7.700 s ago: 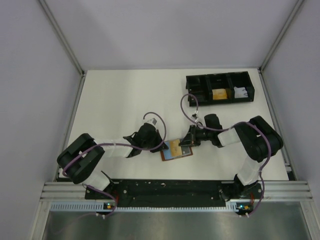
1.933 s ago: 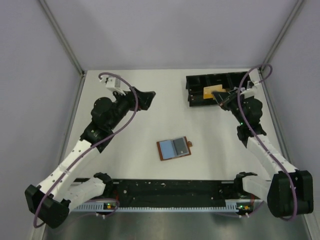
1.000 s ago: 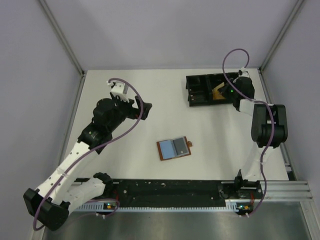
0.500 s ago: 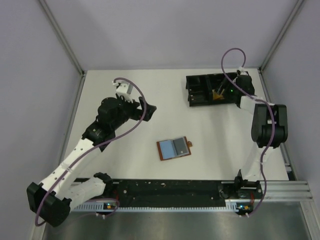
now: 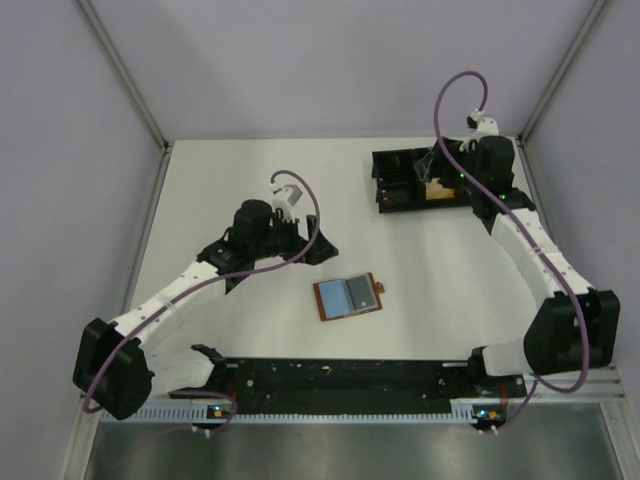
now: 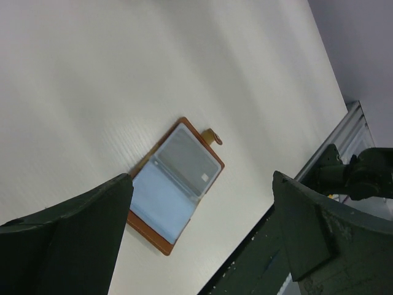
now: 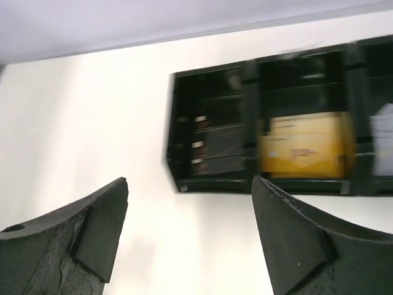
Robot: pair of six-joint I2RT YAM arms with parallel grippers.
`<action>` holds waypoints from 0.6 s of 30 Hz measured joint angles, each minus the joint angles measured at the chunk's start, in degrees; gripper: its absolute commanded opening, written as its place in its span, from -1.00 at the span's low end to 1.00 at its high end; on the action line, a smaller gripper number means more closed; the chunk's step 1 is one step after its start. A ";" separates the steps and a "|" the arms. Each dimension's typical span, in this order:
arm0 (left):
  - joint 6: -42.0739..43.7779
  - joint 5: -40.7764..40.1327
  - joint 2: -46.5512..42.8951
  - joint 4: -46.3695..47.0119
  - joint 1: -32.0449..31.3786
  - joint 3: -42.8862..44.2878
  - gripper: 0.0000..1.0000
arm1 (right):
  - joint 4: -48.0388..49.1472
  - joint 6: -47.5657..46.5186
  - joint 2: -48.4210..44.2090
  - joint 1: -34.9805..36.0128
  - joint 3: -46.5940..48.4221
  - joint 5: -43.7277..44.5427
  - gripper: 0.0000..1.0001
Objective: Take the credit cards out of the card holder
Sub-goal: Place the credit card in the storage box, then remove the credit card from the card holder.
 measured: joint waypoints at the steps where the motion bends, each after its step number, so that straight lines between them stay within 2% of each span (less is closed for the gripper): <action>1: -0.42 0.31 0.83 0.00 -0.76 -0.17 0.94 | 0.26 0.15 -2.34 1.95 -1.42 -0.79 0.57; 5: -2.23 0.31 4.00 -0.09 -5.70 -0.31 0.83 | 1.33 3.10 -9.31 8.57 -9.92 -5.18 0.51; 9: -3.65 -0.04 7.26 0.09 -9.16 -0.31 0.68 | 1.07 6.84 -11.45 14.80 -17.70 -8.90 0.50; 12: -4.83 -0.15 10.69 0.35 -9.51 -0.48 0.56 | 1.62 9.25 -12.15 20.44 -22.08 -10.86 0.45; 15: -6.05 -0.57 13.94 1.03 -9.51 -2.36 0.35 | 2.95 11.69 -12.96 25.51 -26.64 -12.50 0.42; 18: -7.21 -1.16 16.09 0.92 -9.60 -4.68 0.26 | 4.50 13.18 -12.90 29.33 -29.64 -13.09 0.35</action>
